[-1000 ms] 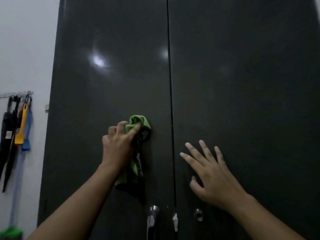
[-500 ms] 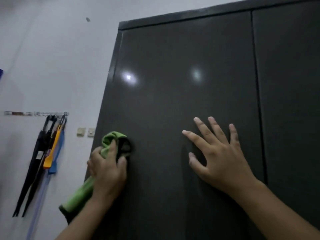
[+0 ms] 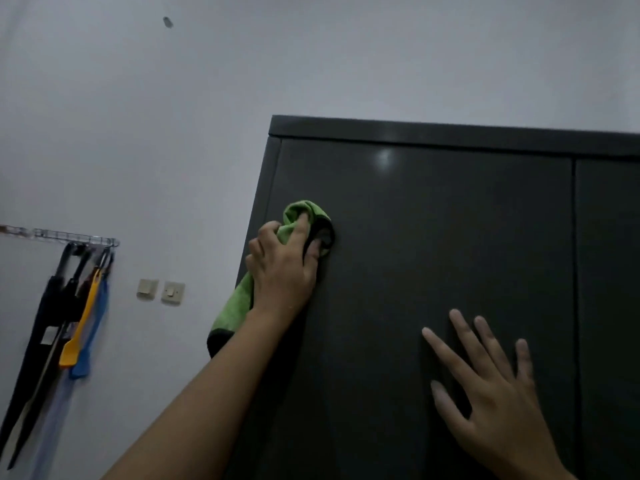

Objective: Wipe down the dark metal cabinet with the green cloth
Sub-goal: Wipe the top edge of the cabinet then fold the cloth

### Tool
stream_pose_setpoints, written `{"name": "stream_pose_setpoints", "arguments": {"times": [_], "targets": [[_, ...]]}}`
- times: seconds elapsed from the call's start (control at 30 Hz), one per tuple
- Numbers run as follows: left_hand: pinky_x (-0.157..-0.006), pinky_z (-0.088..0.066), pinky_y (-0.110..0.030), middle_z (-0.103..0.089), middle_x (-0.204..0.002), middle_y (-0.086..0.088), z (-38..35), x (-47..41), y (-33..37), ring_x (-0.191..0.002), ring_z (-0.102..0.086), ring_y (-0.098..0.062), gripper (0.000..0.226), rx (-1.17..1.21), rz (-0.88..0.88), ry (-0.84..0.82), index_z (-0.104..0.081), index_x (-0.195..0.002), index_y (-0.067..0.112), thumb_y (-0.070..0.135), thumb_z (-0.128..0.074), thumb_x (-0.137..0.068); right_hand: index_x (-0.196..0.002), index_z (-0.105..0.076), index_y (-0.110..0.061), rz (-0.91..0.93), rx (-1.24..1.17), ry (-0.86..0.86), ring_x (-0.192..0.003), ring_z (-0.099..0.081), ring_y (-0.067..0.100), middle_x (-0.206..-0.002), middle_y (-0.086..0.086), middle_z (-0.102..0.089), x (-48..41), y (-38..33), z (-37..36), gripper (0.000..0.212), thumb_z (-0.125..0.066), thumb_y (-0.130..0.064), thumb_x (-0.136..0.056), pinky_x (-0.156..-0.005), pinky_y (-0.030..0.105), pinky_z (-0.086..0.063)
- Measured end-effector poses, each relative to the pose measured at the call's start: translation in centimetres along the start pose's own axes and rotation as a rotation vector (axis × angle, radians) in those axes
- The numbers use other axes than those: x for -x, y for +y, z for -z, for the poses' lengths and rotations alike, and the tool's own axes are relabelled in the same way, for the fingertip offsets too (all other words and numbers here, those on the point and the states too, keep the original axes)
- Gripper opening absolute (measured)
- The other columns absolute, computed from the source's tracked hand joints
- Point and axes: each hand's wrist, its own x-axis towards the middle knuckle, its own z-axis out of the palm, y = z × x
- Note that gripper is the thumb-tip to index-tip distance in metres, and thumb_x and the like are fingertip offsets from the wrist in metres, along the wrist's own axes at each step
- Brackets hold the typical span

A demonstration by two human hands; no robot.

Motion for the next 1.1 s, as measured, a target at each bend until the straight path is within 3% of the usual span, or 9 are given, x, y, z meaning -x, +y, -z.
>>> {"name": "stream_pose_setpoints", "arguments": {"times": [0.1,0.23,0.33,0.47,0.63,0.8,1.0,1.1], "targets": [[-0.094,-0.036,-0.050,-0.035,-0.128,-0.015,0.1,-2.1,0.3,-0.107,-0.038,-0.037,0.053,-0.006,0.009,-0.002,-0.043,-0.144,0.030,0.052,-0.038,-0.096,-0.151,-0.028,-0.052,0.017,0.010,0.042,-0.151,-0.017,0.018,-0.165,-0.012,-0.019,-0.3,0.1,-0.1,0.078,-0.046,-0.051,-0.076,-0.116,0.052,-0.009],[-0.079,-0.044,-0.046,-0.043,-0.118,-0.016,-0.2,2.3,-0.7,-0.093,-0.044,-0.034,0.052,-0.084,-0.206,0.003,-0.051,-0.138,0.028,0.050,-0.039,-0.092,-0.148,-0.037,-0.051,-0.005,0.019,0.082,-0.149,-0.024,0.020,-0.163,-0.008,-0.029,-0.7,-0.5,-0.4,0.077,-0.048,-0.051,-0.072,-0.113,0.062,-0.014],[-0.075,-0.045,-0.042,-0.043,-0.118,-0.013,-0.5,6.6,-1.2,-0.094,-0.042,-0.028,0.050,-0.103,-0.396,-0.017,-0.050,-0.138,0.028,0.048,-0.042,-0.093,-0.147,-0.037,-0.052,-0.013,0.020,0.067,-0.149,-0.024,0.020,-0.163,-0.008,-0.029,-1.0,-0.7,-0.2,0.076,-0.047,-0.049,-0.072,-0.112,0.066,-0.016],[-0.071,-0.044,-0.040,-0.043,-0.118,-0.012,-0.4,4.4,-1.6,-0.093,-0.041,-0.026,0.049,-0.121,-0.534,-0.031,-0.048,-0.139,0.029,0.048,-0.041,-0.094,-0.148,-0.031,-0.056,0.003,0.026,0.010,-0.149,-0.023,0.020,-0.164,-0.011,-0.024,-1.4,-0.2,0.1,0.079,-0.047,-0.048,-0.071,-0.111,0.066,-0.017],[-0.085,-0.041,-0.049,-0.040,-0.121,-0.016,0.6,-5.6,-0.2,-0.099,-0.042,-0.036,0.053,-0.074,-0.184,-0.009,-0.047,-0.141,0.028,0.050,-0.034,-0.094,-0.149,-0.030,-0.055,0.021,0.044,-0.046,-0.148,-0.024,0.020,-0.164,-0.012,-0.022,-2.6,0.7,1.4,0.082,-0.048,-0.048,-0.069,-0.109,0.068,-0.022],[-0.099,-0.032,-0.053,-0.033,-0.131,-0.020,1.5,-13.9,1.0,-0.115,-0.034,-0.040,0.048,0.013,0.160,0.021,-0.037,-0.146,0.030,0.044,-0.040,-0.099,-0.148,-0.015,-0.063,-0.132,-0.041,-0.038,-0.150,-0.006,0.009,-0.163,-0.029,0.000,-4.2,1.8,2.8,0.079,-0.039,-0.053,-0.074,-0.115,0.062,-0.018],[-0.098,-0.033,-0.053,-0.032,-0.133,-0.022,1.2,-16.0,2.9,-0.115,-0.035,-0.041,0.048,-0.021,0.258,0.053,-0.036,-0.147,0.027,0.042,-0.036,-0.101,-0.147,-0.037,-0.051,-0.072,-0.006,-0.040,-0.143,-0.028,0.015,-0.160,-0.017,-0.028,-4.0,1.6,3.7,0.081,-0.047,-0.048,-0.067,-0.100,0.062,-0.037],[-0.096,-0.037,-0.050,-0.036,-0.133,-0.023,0.8,-16.1,5.0,-0.112,-0.041,-0.042,0.049,-0.032,0.113,0.043,-0.038,-0.147,0.025,0.041,-0.037,-0.101,-0.146,-0.033,-0.057,-0.096,0.024,-0.033,-0.138,-0.033,0.010,-0.160,-0.018,-0.024,-4.4,1.2,3.9,0.084,-0.046,-0.051,-0.063,-0.093,0.060,-0.042]]}}
